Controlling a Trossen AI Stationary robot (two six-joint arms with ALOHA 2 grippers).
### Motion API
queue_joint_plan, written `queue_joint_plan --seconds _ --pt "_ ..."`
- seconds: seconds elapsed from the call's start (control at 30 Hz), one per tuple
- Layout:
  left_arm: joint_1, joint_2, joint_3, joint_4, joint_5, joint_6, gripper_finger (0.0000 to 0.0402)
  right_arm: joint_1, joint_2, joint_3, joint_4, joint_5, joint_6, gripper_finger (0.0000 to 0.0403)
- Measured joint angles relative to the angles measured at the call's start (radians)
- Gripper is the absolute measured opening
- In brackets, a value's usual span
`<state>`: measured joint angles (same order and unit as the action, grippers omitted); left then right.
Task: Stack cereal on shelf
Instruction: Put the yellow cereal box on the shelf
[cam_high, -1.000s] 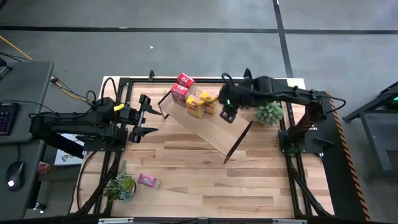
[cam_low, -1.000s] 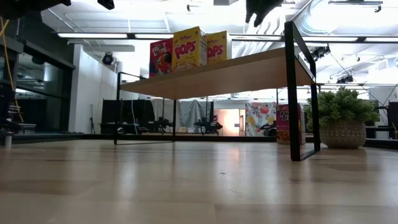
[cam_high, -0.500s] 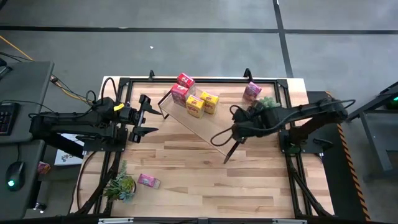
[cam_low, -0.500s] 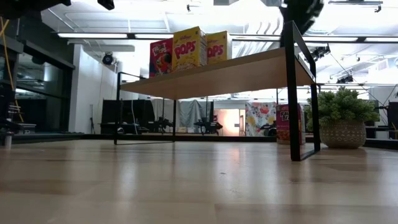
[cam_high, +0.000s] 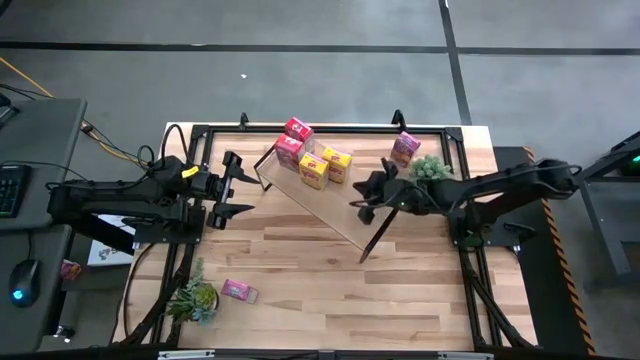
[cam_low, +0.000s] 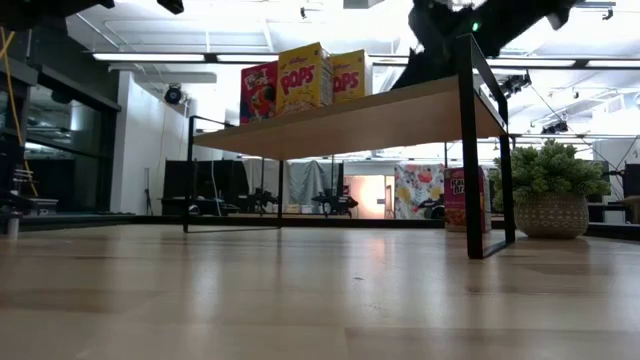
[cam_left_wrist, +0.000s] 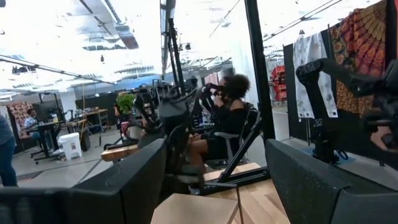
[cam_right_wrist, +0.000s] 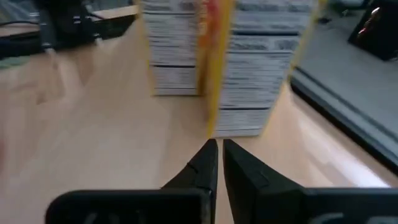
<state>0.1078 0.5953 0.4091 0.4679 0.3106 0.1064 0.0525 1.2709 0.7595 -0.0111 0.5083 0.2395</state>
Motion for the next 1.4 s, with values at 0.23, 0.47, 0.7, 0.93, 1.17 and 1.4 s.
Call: queue_joint_plan --seconds 0.23,0.47,0.7,0.93,1.17,1.4 --pt "0.0 0.0 0.0 0.001 -0.006 0.018 0.0266 -0.061 0.023 -0.03 0.154 0.012 -0.045 0.0002" --pt "0.001 0.0 0.0 0.0 -0.008 0.018 0.0266 -0.097 0.091 -0.028 0.241 -0.039 -0.06 0.0001" --pt "0.001 0.0 0.0 -0.004 -0.008 0.018 0.0266 -0.099 0.136 -0.028 0.278 -0.038 -0.064 0.0" --pt "0.001 0.0 0.0 -0.004 -0.008 0.019 0.0266 -0.121 0.138 -0.028 0.321 -0.067 -0.063 0.0" --pt "0.001 0.0 0.0 -0.003 -0.008 0.019 0.0266 -0.151 0.138 -0.028 0.339 -0.109 -0.056 0.0" --pt "0.001 0.0 0.0 -0.004 -0.008 0.02 0.0266 -0.173 0.138 -0.028 0.381 -0.172 -0.047 0.0"
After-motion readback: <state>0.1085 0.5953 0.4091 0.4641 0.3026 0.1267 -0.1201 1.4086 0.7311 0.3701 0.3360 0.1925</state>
